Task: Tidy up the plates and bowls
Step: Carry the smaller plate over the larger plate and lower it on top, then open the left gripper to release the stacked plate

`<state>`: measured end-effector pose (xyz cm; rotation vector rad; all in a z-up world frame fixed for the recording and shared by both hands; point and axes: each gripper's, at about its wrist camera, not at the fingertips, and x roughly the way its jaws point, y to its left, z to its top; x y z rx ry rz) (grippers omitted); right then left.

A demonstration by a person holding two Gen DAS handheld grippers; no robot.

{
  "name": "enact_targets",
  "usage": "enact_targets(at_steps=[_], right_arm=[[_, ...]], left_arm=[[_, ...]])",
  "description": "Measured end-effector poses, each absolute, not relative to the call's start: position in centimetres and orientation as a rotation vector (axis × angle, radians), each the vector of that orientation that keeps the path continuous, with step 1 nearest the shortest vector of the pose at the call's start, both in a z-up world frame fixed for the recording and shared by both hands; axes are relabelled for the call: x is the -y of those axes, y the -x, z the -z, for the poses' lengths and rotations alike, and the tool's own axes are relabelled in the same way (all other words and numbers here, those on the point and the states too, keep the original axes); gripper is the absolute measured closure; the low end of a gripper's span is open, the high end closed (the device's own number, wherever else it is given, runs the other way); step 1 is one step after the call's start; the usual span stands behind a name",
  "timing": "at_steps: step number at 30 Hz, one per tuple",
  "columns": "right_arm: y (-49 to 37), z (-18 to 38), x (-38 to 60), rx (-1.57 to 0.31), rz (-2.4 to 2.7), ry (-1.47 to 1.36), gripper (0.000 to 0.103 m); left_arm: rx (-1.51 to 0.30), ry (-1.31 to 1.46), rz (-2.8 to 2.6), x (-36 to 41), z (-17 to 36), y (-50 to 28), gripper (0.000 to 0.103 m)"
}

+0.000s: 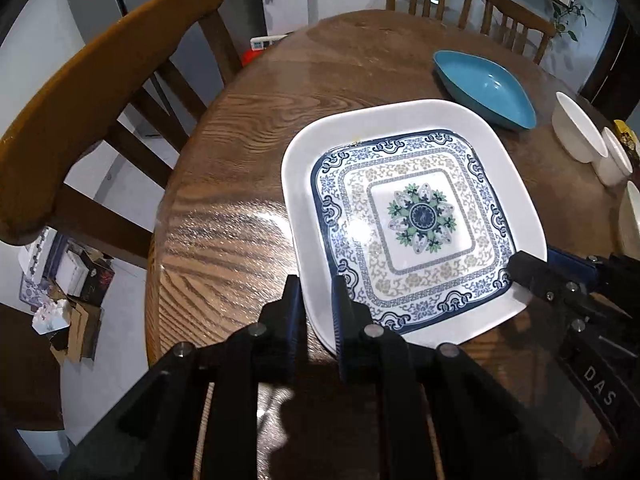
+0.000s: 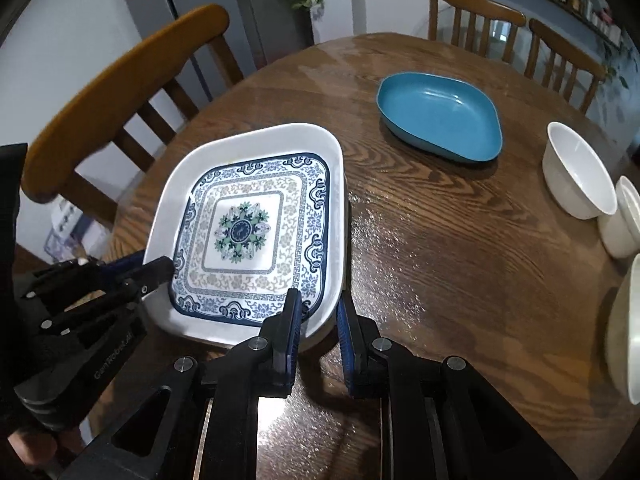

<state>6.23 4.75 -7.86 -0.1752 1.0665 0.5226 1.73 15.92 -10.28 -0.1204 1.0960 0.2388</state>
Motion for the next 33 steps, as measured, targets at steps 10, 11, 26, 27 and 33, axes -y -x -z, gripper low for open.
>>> enact_targets(at_steps=[10,11,26,27,33], right_arm=[[-5.3,8.4,-2.1,-1.149,-0.483,0.169,0.083],[-5.1,8.4,-1.9,-1.157,-0.477,0.173,0.083],[-4.5,7.1,4.5,-1.087,-0.350,-0.038,0.062],[-4.4,6.6,4.8,-1.071,-0.347,-0.048,0.053],[-4.3,4.4,7.1,-1.024,-0.332,-0.094,0.051]], left_arm=[[-1.124,0.108,-0.159,-14.1,10.6,-1.1,0.091],[-1.128,0.111,-0.150,-13.9,10.6,-1.2,0.091],[-1.069,0.019,-0.099,-10.6,9.6,-4.0,0.055],[-1.061,0.029,-0.101,-10.5,9.3,-3.7,0.043],[-1.038,0.037,-0.121,-10.3,6.5,-2.9,0.025]])
